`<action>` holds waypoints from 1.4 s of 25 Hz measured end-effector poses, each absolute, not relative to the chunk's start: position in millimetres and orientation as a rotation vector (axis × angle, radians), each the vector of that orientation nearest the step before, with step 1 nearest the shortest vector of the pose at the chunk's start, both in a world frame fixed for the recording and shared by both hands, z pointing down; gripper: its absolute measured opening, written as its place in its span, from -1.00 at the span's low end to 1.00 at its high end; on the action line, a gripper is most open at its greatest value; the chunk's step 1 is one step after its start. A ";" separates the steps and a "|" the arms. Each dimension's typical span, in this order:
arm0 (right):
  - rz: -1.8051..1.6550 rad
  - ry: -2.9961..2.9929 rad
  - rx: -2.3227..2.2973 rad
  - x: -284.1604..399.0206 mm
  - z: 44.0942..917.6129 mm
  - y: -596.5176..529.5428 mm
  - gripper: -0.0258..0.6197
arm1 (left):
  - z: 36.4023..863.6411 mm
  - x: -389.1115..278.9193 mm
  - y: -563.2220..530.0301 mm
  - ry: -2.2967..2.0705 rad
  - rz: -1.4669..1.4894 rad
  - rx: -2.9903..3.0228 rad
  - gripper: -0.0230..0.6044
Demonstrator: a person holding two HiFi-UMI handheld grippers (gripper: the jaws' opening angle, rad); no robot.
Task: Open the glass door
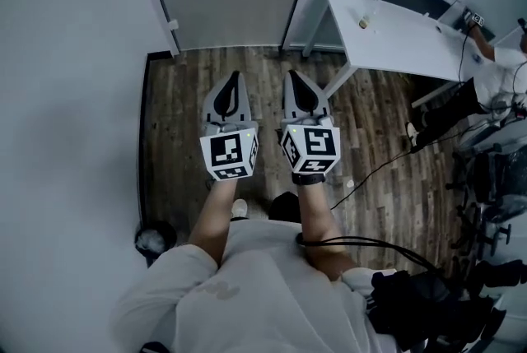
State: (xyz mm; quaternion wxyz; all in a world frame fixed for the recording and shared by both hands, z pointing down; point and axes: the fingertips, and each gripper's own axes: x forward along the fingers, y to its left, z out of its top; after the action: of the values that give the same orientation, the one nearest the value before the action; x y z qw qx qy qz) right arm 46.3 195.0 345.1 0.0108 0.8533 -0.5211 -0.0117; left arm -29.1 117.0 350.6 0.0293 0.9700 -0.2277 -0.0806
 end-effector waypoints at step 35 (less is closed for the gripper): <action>0.038 -1.700 2.623 551.5 374.5 3.2 -0.92 | 364.0 485.7 -77.2 -0.480 -0.222 3.023 -0.93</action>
State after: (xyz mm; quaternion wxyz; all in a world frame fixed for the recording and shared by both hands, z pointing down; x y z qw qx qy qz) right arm 551.5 3.2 374.5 0.0078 0.8392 -0.5437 0.0120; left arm 485.7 -77.2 364.0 0.0365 0.9844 -0.1563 -0.0722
